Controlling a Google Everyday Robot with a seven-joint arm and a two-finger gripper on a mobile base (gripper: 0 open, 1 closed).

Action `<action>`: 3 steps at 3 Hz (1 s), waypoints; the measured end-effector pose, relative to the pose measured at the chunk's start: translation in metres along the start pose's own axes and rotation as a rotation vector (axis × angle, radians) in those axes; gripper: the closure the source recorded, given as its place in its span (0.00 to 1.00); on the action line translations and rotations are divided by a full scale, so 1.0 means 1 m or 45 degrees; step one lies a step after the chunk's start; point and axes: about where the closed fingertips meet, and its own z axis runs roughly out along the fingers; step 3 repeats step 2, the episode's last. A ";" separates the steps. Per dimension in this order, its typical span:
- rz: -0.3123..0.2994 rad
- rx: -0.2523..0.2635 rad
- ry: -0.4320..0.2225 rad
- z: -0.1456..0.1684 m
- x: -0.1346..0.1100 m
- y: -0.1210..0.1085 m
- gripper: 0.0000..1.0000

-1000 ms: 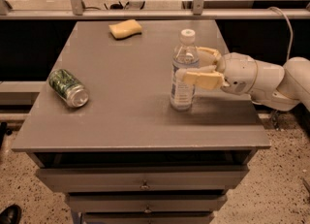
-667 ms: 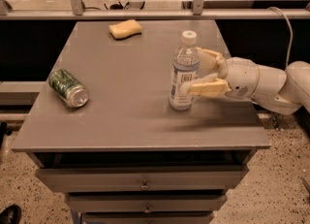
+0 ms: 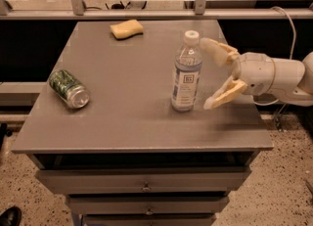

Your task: Place blue plastic bottle upright

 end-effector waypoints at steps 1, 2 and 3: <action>-0.117 -0.049 0.281 -0.048 -0.020 -0.018 0.00; -0.146 0.011 0.472 -0.092 -0.038 -0.039 0.00; -0.146 0.011 0.472 -0.092 -0.038 -0.039 0.00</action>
Offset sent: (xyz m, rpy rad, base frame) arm 0.0359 -0.1793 0.0737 -0.5617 -0.0817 -0.1919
